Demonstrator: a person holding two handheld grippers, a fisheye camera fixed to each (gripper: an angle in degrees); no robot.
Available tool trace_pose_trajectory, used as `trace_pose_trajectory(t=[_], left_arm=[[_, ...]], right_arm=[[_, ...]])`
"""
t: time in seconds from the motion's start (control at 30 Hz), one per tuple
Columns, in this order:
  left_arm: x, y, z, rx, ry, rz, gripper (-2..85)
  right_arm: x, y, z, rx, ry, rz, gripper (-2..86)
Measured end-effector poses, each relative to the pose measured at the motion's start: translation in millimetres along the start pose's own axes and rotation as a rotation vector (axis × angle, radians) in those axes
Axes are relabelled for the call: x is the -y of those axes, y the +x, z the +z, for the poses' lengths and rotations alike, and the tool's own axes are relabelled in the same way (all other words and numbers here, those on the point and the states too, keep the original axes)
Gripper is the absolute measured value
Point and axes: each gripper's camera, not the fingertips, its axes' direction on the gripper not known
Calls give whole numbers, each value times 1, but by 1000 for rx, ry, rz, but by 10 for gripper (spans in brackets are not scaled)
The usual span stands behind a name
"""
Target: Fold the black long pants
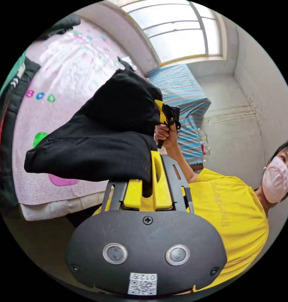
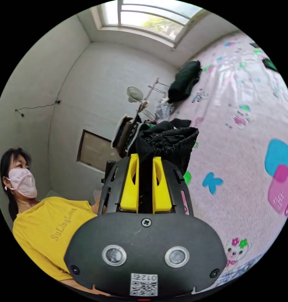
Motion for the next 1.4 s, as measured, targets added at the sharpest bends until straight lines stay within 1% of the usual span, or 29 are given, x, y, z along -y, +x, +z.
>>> trace_pose_trajectory(t=[0.07, 0.13, 0.17, 0.23, 0.27, 0.3, 0.33, 0.37, 0.43, 0.47, 0.5, 0.53, 0.57, 0.6, 0.63, 0.7, 0.8, 0.93, 1.0, 1.03, 1.07, 1.13, 1.17, 1.2, 1.23, 1.27, 1.3, 1.37, 1.4], left_arm=[[-1, 32, -57, 60, 94, 72, 79], [-6, 74, -138, 187, 207, 174, 79], [-8, 82, -158, 216, 236, 184, 79], [-20, 100, -230, 350, 351, 211, 79], [-24, 100, -246, 374, 381, 196, 79], [-34, 92, -274, 399, 440, 147, 79], [-45, 77, -295, 405, 489, 95, 80], [-51, 66, -303, 401, 509, 64, 80], [-78, -5, -315, 303, 567, -128, 81], [-86, -26, -314, 253, 578, -185, 81], [-102, -74, -308, 133, 593, -286, 81], [-119, -121, -298, 18, 588, -397, 81], [-129, -141, -294, -27, 593, -451, 81], [-146, -168, -287, -123, 641, -477, 80], [-159, -180, -282, -230, 708, -467, 79], [-165, -181, -284, -272, 756, -413, 77], [-152, -158, -300, -162, 709, -382, 79], [-135, -102, -334, -35, 721, -257, 80], [-131, -94, -336, -5, 696, -238, 81], [-128, -101, -328, -20, 659, -259, 81], [-128, -108, -321, -40, 635, -285, 81], [-136, -148, -283, -178, 556, -429, 80], [-140, -156, -276, -227, 571, -431, 76], [-152, -167, -264, -337, 631, -431, 69], [-163, -170, -257, -408, 691, -421, 61], [-167, -169, -254, -420, 714, -412, 57], [-177, -163, -254, -400, 760, -403, 51], [-200, -147, -264, -268, 865, -417, 41], [-216, -129, -277, -128, 940, -442, 35]], right_arm=[[39, -24, 29, 66, -12, -89, 59], [96, -53, 81, 186, -37, -205, 58], [111, -57, 97, 216, -43, -223, 58], [168, -67, 168, 302, -68, -280, 59], [182, -66, 188, 324, -80, -278, 59], [207, -61, 230, 363, -113, -272, 60], [227, -51, 271, 365, -140, -262, 61], [235, -44, 291, 354, -154, -247, 61], [251, 0, 369, 304, -231, -163, 62], [252, 13, 387, 291, -253, -132, 63], [251, 43, 423, 242, -309, -69, 63], [247, 73, 455, 145, -371, -1, 64], [243, 87, 470, 89, -408, 28, 64], [237, 109, 490, 20, -441, 52, 65], [234, 124, 497, 83, -408, 79, 66], [236, 136, 505, 143, -388, 97, 66], [254, 126, 517, 104, -423, 35, 66], [283, 95, 525, 125, -442, -119, 66], [288, 96, 527, 124, -439, -162, 66], [288, 109, 530, 104, -431, -149, 67], [287, 119, 532, 92, -426, -124, 67], [277, 176, 542, 40, -408, 60, 71], [273, 190, 543, 44, -390, 111, 72], [267, 216, 545, 114, -348, 206, 74], [262, 234, 547, 185, -321, 268, 77], [261, 239, 548, 207, -314, 278, 78], [262, 244, 550, 234, -308, 272, 82], [266, 248, 551, 249, -297, 273, 85], [271, 249, 548, 245, -278, 286, 83]])
